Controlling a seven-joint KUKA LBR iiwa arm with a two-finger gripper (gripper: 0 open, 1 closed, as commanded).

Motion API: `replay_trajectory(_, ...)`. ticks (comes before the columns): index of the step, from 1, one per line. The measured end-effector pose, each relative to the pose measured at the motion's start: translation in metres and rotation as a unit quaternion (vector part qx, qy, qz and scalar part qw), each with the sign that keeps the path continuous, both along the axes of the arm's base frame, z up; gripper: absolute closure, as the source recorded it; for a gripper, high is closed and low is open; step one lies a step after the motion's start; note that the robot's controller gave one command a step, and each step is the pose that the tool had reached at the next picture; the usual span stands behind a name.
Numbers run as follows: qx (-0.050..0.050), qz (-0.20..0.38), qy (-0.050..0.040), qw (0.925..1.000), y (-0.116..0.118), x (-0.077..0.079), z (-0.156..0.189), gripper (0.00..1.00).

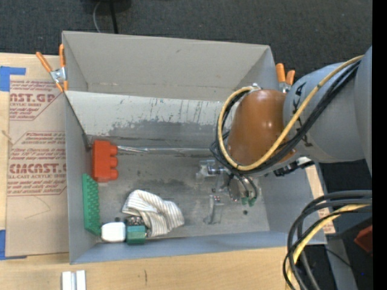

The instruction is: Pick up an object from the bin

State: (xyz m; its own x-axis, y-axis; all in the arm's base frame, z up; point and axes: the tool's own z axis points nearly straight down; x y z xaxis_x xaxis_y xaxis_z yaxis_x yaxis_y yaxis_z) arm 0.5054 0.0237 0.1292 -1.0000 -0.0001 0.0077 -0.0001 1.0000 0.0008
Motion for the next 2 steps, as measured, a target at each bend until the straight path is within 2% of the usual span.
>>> replay_trajectory(1,0.0,0.0,-0.0037,1.0,0.0,0.002,0.004,0.0)
replay_trajectory(2,0.0,0.008,-0.0034,1.0,0.051,0.013,-0.02,0.0)
